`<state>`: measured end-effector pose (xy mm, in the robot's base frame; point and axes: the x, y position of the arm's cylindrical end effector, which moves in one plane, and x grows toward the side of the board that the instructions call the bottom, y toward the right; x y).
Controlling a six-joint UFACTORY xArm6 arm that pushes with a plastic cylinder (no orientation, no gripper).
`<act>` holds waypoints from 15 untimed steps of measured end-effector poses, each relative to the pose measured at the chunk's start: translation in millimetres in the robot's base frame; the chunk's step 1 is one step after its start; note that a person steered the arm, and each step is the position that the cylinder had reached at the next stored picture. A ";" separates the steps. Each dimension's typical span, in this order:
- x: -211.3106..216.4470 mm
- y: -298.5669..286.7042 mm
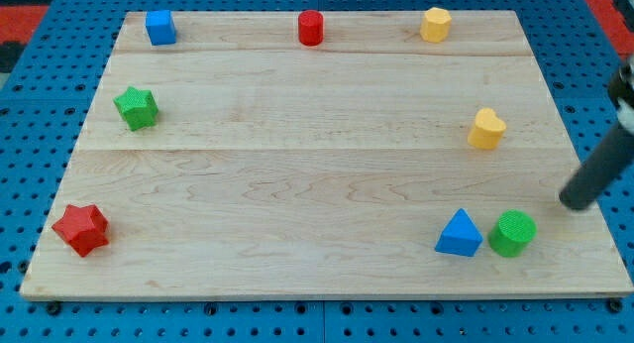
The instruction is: Move the heart to the top of the triangle
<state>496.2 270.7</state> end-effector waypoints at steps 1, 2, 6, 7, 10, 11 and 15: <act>-69.8 -12.3; -89.8 -38.0; -18.5 -91.0; -8.5 -81.4; -11.5 -159.9; -1.6 -116.5; -6.5 -536.6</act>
<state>489.7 -266.0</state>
